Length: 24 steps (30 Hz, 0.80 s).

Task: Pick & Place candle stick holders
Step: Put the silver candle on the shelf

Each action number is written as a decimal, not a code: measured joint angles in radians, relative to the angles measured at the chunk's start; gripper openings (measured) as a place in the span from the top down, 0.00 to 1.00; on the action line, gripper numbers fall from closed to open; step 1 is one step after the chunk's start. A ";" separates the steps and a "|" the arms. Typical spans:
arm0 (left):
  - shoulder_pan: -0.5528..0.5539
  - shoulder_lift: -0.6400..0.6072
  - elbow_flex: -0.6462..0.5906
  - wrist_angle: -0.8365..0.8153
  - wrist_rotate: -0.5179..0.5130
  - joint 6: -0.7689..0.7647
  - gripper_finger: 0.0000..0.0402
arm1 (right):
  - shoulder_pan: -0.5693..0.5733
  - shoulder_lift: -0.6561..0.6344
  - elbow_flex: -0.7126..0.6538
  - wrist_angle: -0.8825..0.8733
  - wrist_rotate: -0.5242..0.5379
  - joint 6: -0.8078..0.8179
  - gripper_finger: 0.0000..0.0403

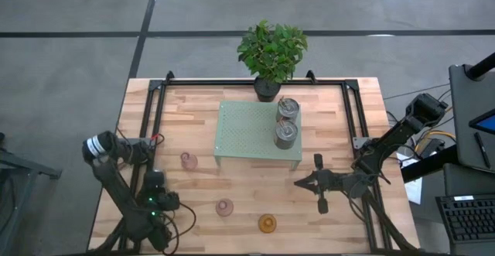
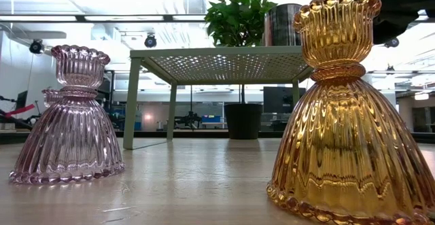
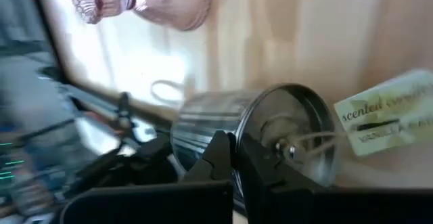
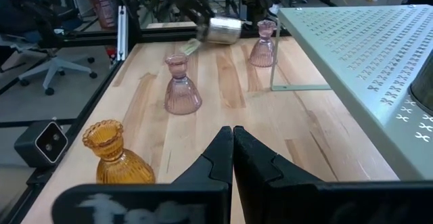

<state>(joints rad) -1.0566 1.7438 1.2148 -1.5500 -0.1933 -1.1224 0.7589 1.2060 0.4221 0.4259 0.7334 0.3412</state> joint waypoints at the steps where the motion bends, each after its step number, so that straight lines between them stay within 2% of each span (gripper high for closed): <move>1: 0.007 -0.022 0.010 0.009 0.001 -0.010 0.99 | 0.000 0.000 0.000 0.000 0.000 0.001 0.98; 9: 0.065 -0.203 -0.015 0.141 0.030 -0.108 0.99 | 0.000 0.000 0.000 -0.001 0.000 0.019 0.98; 20: 0.071 -0.396 -0.298 0.408 0.043 -0.292 0.99 | 0.000 0.000 0.000 -0.005 0.000 0.018 0.98; 24: 0.071 -0.451 -0.302 0.416 0.024 -0.322 0.94 | 0.000 0.000 0.000 -0.005 0.000 0.015 0.98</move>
<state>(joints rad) -0.9858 1.2926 0.9127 -1.1343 -0.1693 -1.4447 0.7589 1.2060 0.4221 0.4206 0.7330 0.3566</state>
